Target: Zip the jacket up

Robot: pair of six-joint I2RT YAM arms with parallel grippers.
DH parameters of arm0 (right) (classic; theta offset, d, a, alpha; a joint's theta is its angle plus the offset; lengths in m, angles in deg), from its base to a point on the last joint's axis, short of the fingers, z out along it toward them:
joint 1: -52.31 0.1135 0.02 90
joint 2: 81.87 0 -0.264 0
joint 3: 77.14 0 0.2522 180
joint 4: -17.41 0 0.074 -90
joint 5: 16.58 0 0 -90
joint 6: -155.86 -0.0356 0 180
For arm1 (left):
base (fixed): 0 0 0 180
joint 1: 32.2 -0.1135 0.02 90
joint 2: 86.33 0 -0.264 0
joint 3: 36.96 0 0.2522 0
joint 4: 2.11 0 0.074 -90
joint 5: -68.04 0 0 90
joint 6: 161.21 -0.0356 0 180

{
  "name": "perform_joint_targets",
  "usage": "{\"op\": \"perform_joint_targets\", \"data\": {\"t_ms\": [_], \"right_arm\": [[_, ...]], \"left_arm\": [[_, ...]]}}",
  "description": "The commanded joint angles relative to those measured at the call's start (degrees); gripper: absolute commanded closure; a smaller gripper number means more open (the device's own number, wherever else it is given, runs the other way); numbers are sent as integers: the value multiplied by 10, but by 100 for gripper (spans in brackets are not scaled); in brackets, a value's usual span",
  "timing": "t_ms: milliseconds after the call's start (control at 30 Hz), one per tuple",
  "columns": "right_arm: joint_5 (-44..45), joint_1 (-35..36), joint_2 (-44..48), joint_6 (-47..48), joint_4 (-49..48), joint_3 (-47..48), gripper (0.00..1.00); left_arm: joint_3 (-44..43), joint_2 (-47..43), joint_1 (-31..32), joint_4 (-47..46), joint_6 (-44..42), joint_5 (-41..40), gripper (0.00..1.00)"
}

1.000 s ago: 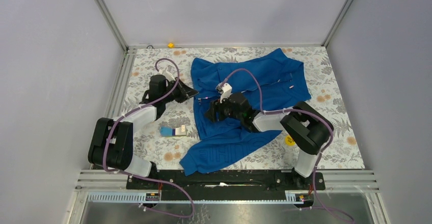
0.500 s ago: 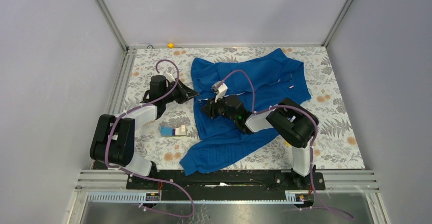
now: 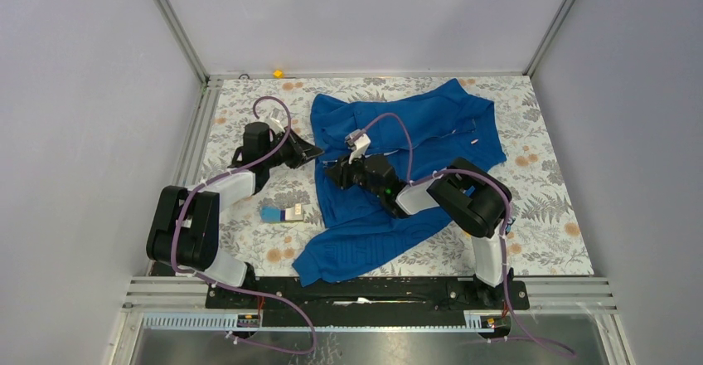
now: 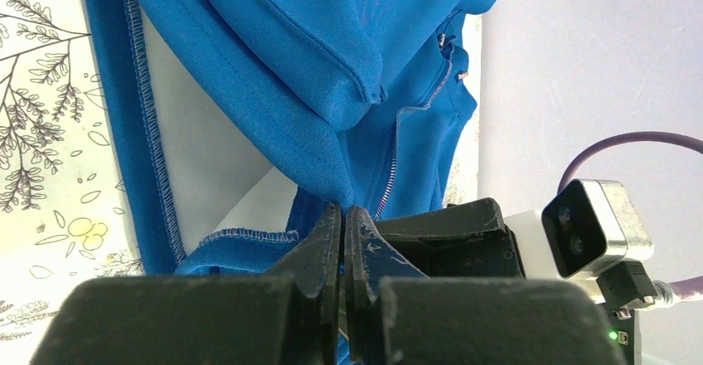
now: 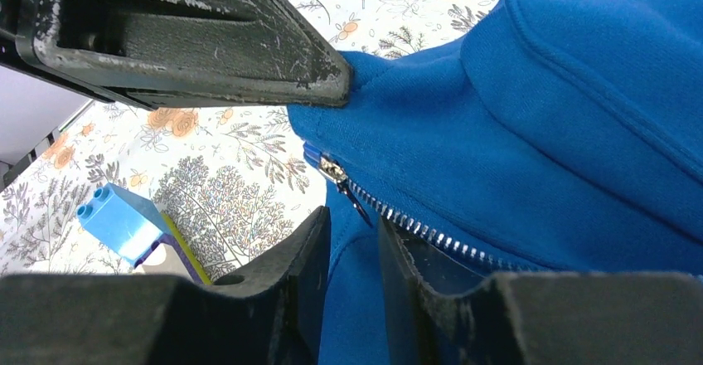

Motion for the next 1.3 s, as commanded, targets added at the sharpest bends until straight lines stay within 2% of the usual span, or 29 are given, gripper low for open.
{"op": "perform_joint_targets", "data": {"t_ms": [0,167,233,300,367,400,467,567,700,867,933,1033,1067,1167,1267], "right_arm": [[13,7,-18,3,-42,32,66],[13,11,-29,-2,-41,42,67],[18,11,-26,-3,-39,41,71],[31,12,-21,-6,-38,37,81],[52,12,-8,-11,-9,38,98],[56,11,3,-14,16,41,100],[76,12,35,-42,103,51,100],[91,11,77,-69,357,120,100],[89,-2,125,-76,530,153,100],[40,-33,98,-49,700,233,100],[-16,-33,84,-26,712,250,100],[-103,-25,85,-30,625,229,100],[-101,-25,79,-32,625,234,100],[-24,-31,62,-9,681,258,100],[11,-60,90,46,717,238,100]], "left_arm": [[-6,4,-5,-39,10,19,100],[-5,6,-7,-39,11,19,100],[-5,7,-8,-41,13,20,100],[-5,8,-9,-41,13,20,100],[-4,8,-8,-38,10,15,100],[-4,7,-8,-37,7,12,100],[-4,6,-9,-30,-5,6,100],[-4,1,-10,-15,-32,-9,100],[-14,-1,-11,17,-61,-24,100],[-12,-18,-18,31,-81,-46,100],[-10,-25,-20,27,-83,-45,100],[-3,-21,-22,-18,-68,-5,100],[-3,-16,-22,-19,-65,4,100],[-3,-9,-27,-14,-65,19,100],[-10,-21,-38,27,-85,-11,100]]}}
